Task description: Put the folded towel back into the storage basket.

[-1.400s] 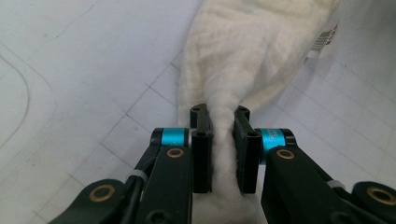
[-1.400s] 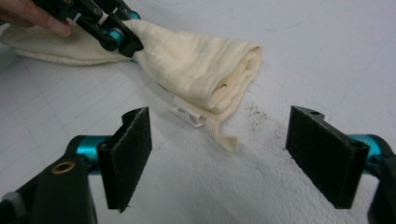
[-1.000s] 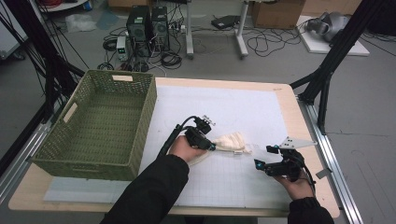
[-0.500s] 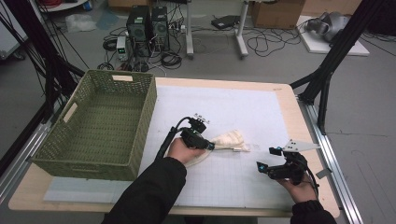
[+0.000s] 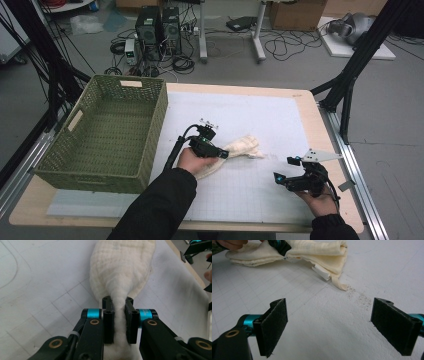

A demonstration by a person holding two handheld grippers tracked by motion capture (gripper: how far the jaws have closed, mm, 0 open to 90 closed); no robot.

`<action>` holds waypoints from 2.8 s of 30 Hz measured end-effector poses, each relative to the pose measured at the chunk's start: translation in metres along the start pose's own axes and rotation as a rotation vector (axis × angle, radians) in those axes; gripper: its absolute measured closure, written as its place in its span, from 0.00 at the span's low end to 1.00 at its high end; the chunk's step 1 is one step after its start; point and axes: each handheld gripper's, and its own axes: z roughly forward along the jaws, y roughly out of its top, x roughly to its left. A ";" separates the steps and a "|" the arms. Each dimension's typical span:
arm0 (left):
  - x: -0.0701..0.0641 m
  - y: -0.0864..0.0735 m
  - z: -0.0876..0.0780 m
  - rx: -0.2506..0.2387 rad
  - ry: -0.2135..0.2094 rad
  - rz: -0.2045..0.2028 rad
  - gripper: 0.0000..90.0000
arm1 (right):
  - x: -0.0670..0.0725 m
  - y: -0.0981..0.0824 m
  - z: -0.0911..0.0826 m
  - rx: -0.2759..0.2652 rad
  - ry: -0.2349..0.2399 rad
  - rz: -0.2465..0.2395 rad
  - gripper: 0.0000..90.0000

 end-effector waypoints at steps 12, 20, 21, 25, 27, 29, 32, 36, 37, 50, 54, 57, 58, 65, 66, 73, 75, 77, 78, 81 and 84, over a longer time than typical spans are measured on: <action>0.005 0.003 -0.017 -0.085 -0.073 -0.076 0.90 | 0.000 0.002 0.001 -0.017 0.008 -0.005 0.14; 0.006 0.003 -0.022 -0.106 -0.080 -0.093 0.90 | 0.000 0.003 0.002 -0.023 0.015 -0.013 0.14; 0.006 0.004 -0.023 -0.107 -0.081 -0.095 0.90 | 0.000 0.004 0.002 -0.024 0.016 -0.010 0.14; 0.007 0.004 -0.028 -0.127 -0.089 -0.107 0.90 | 0.000 0.004 0.002 -0.025 0.019 -0.014 0.14; 0.007 0.005 -0.032 -0.136 -0.094 -0.112 0.90 | 0.000 0.005 0.003 -0.025 0.020 -0.018 0.14; 0.006 0.006 -0.035 -0.147 -0.094 -0.112 0.90 | 0.000 0.005 0.003 -0.025 0.020 -0.018 0.14; 0.004 0.007 -0.040 -0.159 -0.082 -0.111 0.90 | 0.000 0.005 0.003 -0.026 0.023 -0.019 0.14; 0.002 0.008 -0.047 -0.198 -0.077 -0.116 0.90 | 0.000 0.006 0.004 -0.023 0.027 -0.026 0.14; 0.002 0.009 -0.048 -0.207 -0.078 -0.118 0.90 | 0.000 0.006 0.005 -0.023 0.028 -0.026 0.14; -0.010 0.017 -0.072 -0.245 -0.003 -0.063 0.90 | -0.001 0.007 0.007 -0.022 0.026 -0.031 0.14; -0.013 0.020 -0.081 -0.262 0.009 -0.067 0.90 | -0.001 0.008 0.007 -0.024 0.030 -0.033 0.14; -0.012 0.021 -0.090 -0.270 0.017 -0.072 0.90 | -0.001 0.008 0.007 -0.028 0.031 -0.033 0.14; -0.011 0.021 -0.093 -0.278 0.015 -0.079 0.90 | -0.001 0.008 0.007 -0.026 0.030 -0.026 0.14; -0.007 0.021 -0.112 -0.296 0.004 -0.113 0.90 | -0.002 0.009 0.009 -0.028 0.033 -0.026 0.14; -0.006 0.021 -0.113 -0.296 0.004 -0.115 0.90 | -0.002 0.009 0.009 -0.029 0.033 -0.027 0.14; -0.011 0.022 -0.119 -0.286 0.002 -0.103 0.90 | -0.002 0.010 0.011 -0.030 0.035 -0.027 0.14; -0.013 0.023 -0.121 -0.294 0.015 -0.097 0.90 | -0.003 0.010 0.010 -0.031 0.034 -0.027 0.14; -0.016 0.024 -0.125 -0.301 0.030 -0.090 0.90 | -0.003 0.010 0.010 -0.031 0.036 -0.026 0.14; -0.018 0.024 -0.127 -0.314 0.039 -0.082 0.90 | -0.003 0.010 0.010 -0.031 0.037 -0.027 0.14; -0.018 0.024 -0.132 -0.309 0.048 -0.083 0.90 | -0.003 0.010 0.011 -0.031 0.036 -0.027 0.14; -0.017 0.024 -0.137 -0.305 0.057 -0.088 0.90 | -0.003 0.010 0.011 -0.027 0.036 -0.029 0.14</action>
